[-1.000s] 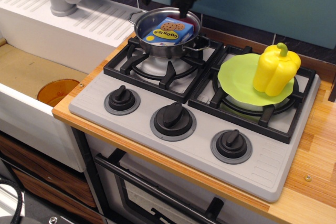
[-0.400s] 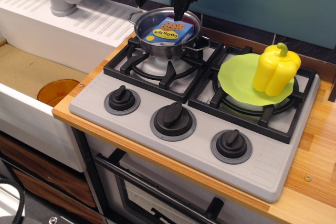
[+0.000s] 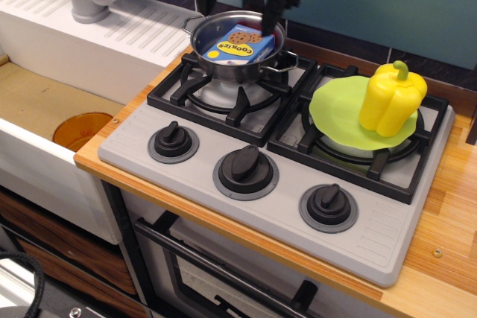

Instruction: Put yellowpepper on plate and cookiebox in pot or pan on stove

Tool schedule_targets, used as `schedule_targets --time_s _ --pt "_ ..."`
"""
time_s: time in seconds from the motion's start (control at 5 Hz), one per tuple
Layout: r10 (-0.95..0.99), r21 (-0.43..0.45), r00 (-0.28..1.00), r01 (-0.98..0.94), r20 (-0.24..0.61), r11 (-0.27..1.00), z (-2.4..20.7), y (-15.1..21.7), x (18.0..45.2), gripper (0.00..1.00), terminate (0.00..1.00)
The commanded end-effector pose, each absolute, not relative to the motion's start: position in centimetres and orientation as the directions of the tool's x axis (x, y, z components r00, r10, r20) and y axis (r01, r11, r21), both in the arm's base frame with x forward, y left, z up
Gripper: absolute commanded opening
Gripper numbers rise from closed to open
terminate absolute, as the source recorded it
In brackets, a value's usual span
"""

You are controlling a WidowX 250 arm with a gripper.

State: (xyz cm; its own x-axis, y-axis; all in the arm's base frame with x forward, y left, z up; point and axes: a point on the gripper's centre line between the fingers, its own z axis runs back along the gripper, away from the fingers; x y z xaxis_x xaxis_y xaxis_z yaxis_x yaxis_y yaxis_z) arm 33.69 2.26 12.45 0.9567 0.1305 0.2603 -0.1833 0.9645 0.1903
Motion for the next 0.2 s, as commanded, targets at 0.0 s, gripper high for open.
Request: schedule_targets --time_s 0.0 --pt "0.142 0.142 0.934 -0.198 0.327 0.97 14.54 0.73 33.41 1.0 1.0"
